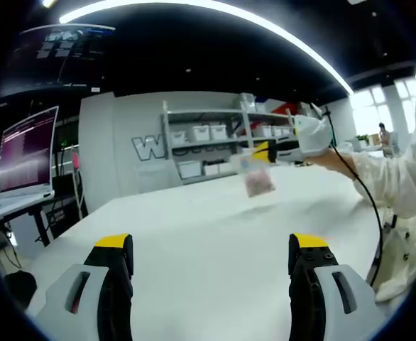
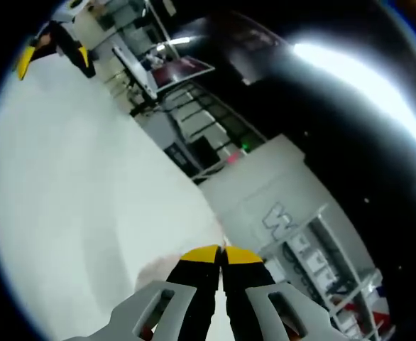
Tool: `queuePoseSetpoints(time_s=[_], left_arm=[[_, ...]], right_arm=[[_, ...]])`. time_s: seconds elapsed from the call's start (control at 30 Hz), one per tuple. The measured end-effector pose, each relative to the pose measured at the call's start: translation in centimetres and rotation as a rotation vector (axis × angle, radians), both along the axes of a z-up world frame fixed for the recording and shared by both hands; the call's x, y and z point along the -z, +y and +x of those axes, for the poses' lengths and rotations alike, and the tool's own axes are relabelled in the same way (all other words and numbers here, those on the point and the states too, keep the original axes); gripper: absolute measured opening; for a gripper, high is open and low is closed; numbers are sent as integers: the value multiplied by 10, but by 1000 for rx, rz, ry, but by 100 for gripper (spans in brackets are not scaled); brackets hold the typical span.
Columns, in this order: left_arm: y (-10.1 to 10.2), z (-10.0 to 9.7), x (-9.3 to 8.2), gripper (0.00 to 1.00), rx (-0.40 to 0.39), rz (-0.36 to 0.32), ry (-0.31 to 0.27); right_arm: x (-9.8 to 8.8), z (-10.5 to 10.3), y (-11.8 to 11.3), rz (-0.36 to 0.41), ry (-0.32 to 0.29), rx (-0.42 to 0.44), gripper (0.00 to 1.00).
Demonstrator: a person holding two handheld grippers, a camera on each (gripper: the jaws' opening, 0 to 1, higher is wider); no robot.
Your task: Open the resealable bag by pulling the two sides of the seal apart until the entire bag opening is separated and visibly accessible.
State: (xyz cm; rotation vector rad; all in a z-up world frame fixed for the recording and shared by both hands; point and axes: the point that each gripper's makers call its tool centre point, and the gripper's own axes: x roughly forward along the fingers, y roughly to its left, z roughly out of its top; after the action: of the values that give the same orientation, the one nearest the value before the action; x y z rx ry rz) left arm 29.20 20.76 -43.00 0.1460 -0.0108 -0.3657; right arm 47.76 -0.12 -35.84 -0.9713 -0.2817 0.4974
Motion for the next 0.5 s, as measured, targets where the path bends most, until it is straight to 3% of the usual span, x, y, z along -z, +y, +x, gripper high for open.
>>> queuePoseSetpoints(time_s=[0.5], left_arm=[[-5, 1, 0, 90, 9, 10, 4]], right_arm=[[-9, -9, -3, 5, -28, -13, 0]])
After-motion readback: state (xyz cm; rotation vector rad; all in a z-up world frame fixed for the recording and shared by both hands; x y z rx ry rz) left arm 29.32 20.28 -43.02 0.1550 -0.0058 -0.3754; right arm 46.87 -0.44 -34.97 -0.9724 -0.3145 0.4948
